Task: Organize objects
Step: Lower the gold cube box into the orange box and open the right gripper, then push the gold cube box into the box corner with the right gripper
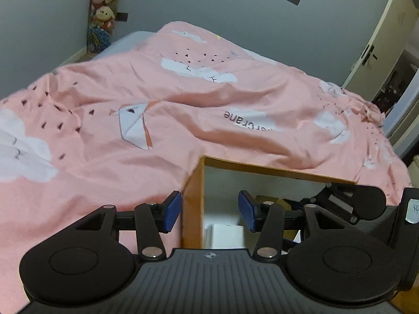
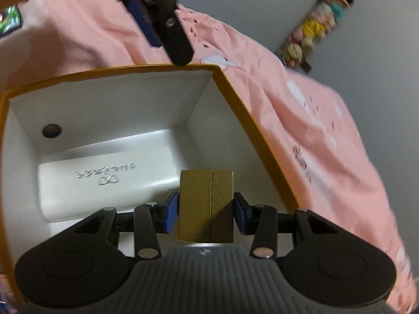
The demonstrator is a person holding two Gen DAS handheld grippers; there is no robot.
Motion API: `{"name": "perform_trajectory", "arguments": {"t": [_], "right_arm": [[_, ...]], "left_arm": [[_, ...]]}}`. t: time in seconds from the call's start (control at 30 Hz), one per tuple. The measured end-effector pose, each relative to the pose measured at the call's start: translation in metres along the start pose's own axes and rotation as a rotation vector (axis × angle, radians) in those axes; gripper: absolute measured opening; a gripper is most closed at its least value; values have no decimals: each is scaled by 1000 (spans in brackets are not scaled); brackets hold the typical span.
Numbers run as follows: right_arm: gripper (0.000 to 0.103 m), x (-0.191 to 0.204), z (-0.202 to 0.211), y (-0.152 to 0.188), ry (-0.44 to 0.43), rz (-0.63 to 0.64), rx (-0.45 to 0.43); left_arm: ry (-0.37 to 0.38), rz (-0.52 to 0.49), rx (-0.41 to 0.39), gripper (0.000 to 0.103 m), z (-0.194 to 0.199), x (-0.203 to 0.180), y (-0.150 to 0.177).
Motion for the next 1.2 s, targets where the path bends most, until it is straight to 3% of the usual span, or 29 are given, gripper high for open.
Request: {"name": "perform_trajectory", "arguments": {"t": [0.17,0.27,0.37,0.5,0.67,0.8,0.9,0.93,0.97,1.13,1.2], "right_arm": [[46,3,-18,-5,-24,101,-31],[46,8,-21,-7,-23,139,-37],[47,5,-23,-7,-33,151,-46],[49,10,-25,-2,21,176,-22],[58,9,-20,-4,115,162,-28],[59,-4,-17,-2,93,45,30],[45,-15,-18,2,38,-76,73],[30,-17,-19,3,20,-104,79],[23,-18,-21,3,9,-124,83],[6,-9,-25,-3,-24,-159,54],[4,-5,-28,-10,-36,-160,38]], "left_arm": [[26,4,55,57,-17,3,2],[-3,-25,66,45,-23,1,7],[4,-25,79,38,-28,1,10],[-5,-34,86,35,-31,0,14],[-7,-29,90,34,-30,1,15],[-3,-25,93,30,-29,2,15],[-7,-27,93,26,-28,2,15],[-9,-28,93,26,-28,2,16],[-12,-30,93,24,-28,2,16],[-6,-23,95,20,-28,4,15],[1,-11,96,19,-28,7,14]]}}
Point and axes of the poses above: each gripper's, at about its wrist camera, not at the fingertips, and z roughly against the way its jaws point, x to its left, y to its underside, the point moved 2 cm from there along -z, roughly the way its jaws point, and after that the axes turned 2 degrees about -z, right-handed, at the moved point
